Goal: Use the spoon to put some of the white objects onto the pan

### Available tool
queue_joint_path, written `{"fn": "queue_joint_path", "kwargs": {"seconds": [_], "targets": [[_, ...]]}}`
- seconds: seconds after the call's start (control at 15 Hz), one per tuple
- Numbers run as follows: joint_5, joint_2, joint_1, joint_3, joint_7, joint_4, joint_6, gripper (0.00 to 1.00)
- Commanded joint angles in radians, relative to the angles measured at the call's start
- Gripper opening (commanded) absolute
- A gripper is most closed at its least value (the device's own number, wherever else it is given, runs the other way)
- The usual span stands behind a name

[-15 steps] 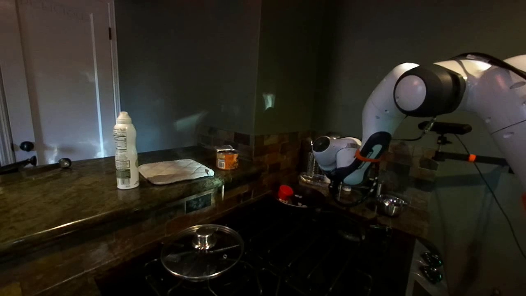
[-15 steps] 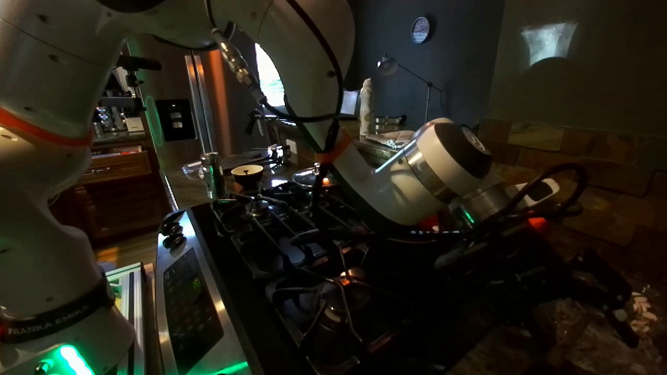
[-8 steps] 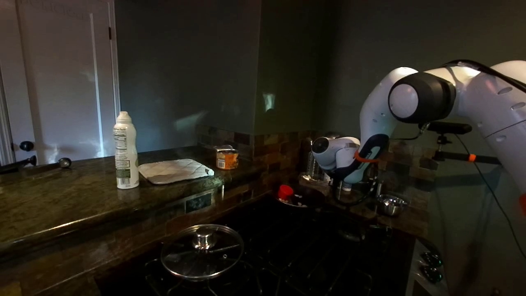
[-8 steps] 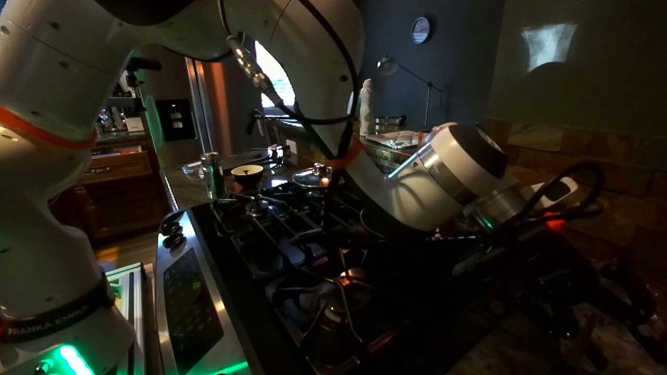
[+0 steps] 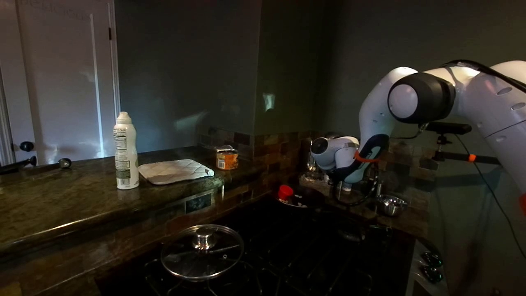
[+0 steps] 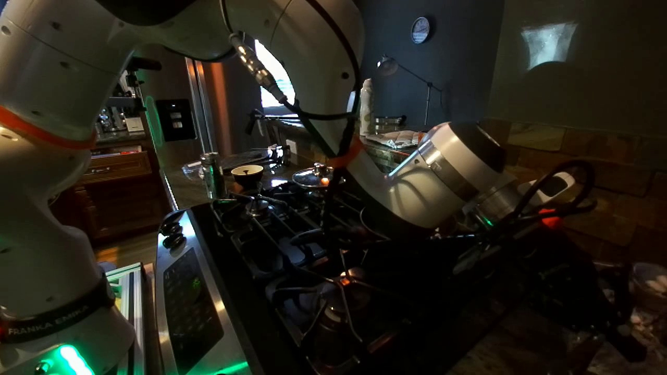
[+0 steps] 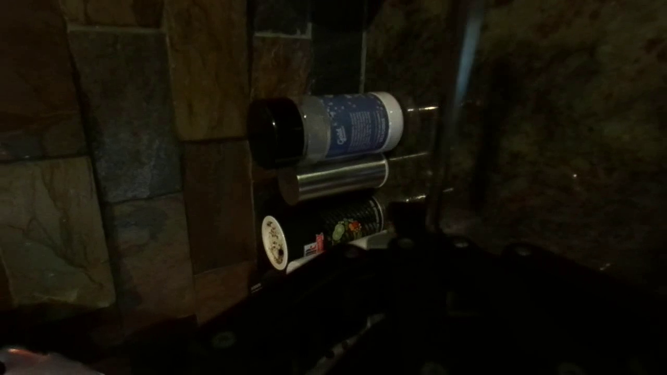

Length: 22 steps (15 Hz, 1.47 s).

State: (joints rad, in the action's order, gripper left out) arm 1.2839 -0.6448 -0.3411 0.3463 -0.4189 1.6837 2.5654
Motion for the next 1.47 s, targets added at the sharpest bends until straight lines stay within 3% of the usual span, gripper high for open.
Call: {"fn": "queue_joint_path", "kwargs": {"seconds": [0.0, 0.27, 0.47, 0.73, 0.93, 1.07, 1.27, 1.4], "targets": [[0.069, 0.046, 0.014, 0.018, -0.035, 0.047, 0.019, 0.01], [0.224, 0.142, 0.046, 0.039, -0.061, 0.122, -0.033, 0.01], [0.301, 0.225, 0.036, 0.013, 0.03, 0.209, -0.065, 0.01], [0.302, 0.282, 0.043, -0.007, 0.181, 0.286, -0.222, 0.01], [0.317, 0.28, 0.054, -0.029, 0.192, 0.283, -0.346, 0.01], [0.291, 0.258, 0.024, -0.049, 0.186, 0.253, -0.325, 0.03], [0.295, 0.26, 0.032, -0.059, 0.186, 0.253, -0.346, 0.01], [0.305, 0.226, 0.055, -0.059, 0.235, 0.216, -0.433, 0.01]]}}
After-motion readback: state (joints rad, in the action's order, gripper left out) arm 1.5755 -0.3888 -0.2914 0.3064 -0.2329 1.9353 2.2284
